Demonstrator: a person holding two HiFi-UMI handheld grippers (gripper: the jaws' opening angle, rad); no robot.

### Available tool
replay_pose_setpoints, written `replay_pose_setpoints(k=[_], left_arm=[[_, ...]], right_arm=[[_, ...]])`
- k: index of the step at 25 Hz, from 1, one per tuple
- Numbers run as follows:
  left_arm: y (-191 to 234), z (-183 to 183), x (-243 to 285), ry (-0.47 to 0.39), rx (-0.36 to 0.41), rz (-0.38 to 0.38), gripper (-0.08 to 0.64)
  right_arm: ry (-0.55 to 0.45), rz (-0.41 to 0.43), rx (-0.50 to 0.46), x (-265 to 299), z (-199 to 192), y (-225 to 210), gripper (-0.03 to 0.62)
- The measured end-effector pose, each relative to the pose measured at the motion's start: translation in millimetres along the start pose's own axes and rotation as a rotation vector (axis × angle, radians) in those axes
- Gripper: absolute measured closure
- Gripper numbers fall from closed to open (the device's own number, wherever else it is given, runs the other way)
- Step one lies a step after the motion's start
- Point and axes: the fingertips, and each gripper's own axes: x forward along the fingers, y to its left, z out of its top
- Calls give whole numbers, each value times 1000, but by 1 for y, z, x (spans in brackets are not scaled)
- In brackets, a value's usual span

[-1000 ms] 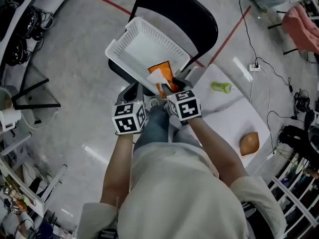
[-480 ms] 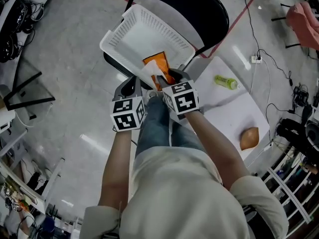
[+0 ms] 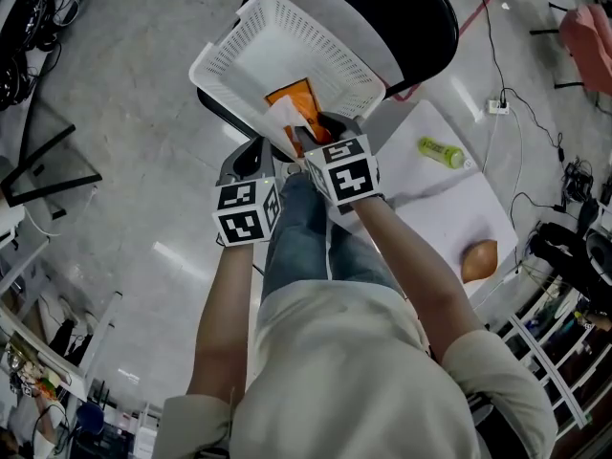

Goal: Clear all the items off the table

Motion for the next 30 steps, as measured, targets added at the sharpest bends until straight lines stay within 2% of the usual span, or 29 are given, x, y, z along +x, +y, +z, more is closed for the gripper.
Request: replay_pose_setpoints(k=[15,21,22,24,30], left_arm=[[4,0,9,10,-5,3,551],[1,2,10,6,-5,3,551],[1,2,10,4,-5,3,551],[0,1,10,3,-4,3,551],[-2,3,8,-1,-4,3,551]], right_arm=[[33,-5,27,13,-9,-9,430],[16,37,57,13,-5,-7,390],[11,34,57,13,-4,-7,393],[-5,19,49,11,-1,-8,461],[-17,13,32,8,6,-6,463]])
